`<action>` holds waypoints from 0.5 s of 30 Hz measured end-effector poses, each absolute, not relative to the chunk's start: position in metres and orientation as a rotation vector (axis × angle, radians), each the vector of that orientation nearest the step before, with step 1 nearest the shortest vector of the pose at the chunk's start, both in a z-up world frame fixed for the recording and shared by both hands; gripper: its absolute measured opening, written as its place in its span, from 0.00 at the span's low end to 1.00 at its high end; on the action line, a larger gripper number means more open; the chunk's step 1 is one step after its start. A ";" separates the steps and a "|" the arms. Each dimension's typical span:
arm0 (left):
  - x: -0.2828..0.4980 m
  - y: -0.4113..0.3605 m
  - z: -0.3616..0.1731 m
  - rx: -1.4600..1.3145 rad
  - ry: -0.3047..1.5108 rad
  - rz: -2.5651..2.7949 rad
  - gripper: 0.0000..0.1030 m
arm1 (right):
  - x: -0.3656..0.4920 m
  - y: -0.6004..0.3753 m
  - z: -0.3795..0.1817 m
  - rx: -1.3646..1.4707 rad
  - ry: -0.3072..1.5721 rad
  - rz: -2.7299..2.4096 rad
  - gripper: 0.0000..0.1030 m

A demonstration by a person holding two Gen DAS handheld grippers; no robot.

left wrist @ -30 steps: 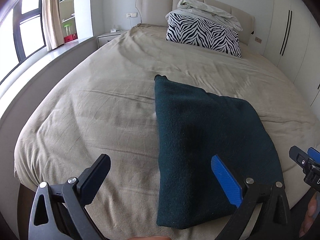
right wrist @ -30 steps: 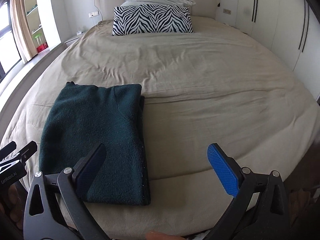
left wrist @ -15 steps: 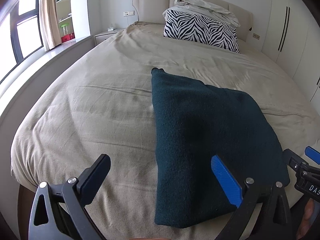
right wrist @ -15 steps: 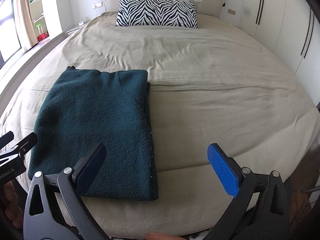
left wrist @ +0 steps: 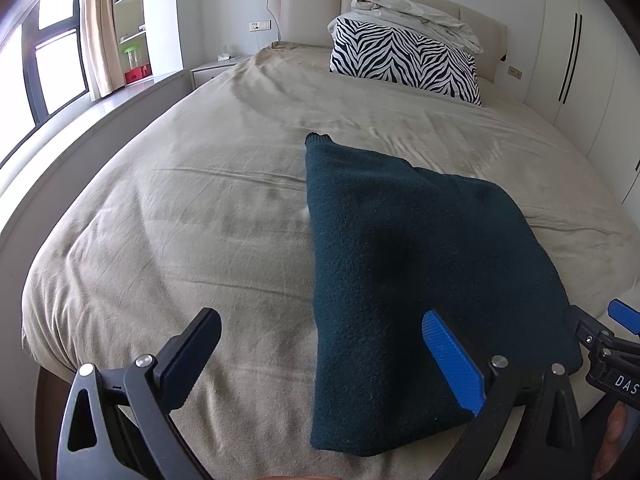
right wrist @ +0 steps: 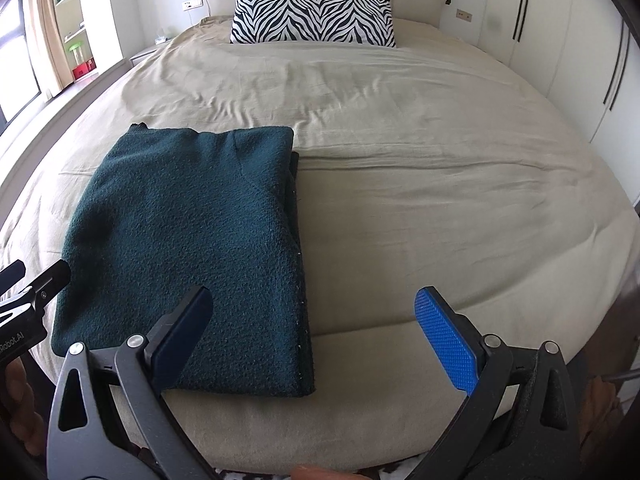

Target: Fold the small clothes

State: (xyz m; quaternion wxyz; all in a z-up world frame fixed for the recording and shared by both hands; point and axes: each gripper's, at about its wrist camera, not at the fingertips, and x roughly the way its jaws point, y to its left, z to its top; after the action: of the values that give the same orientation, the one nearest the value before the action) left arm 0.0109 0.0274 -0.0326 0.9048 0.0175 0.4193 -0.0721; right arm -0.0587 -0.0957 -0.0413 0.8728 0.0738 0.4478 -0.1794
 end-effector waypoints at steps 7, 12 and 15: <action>0.011 0.027 -0.033 0.036 0.868 -0.148 1.00 | -0.059 -0.093 -0.043 0.158 0.940 -0.377 1.00; 0.011 0.028 -0.034 0.034 0.870 -0.149 1.00 | -0.060 -0.092 -0.045 0.159 0.945 -0.376 1.00; 0.011 0.028 -0.034 0.034 0.870 -0.149 1.00 | -0.060 -0.092 -0.046 0.161 0.945 -0.374 1.00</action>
State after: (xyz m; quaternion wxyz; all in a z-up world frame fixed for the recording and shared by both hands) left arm 0.0111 0.0275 -0.0341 0.9041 0.0165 0.4209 -0.0719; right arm -0.0604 -0.0924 -0.0456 0.8705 0.0768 0.4521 -0.1788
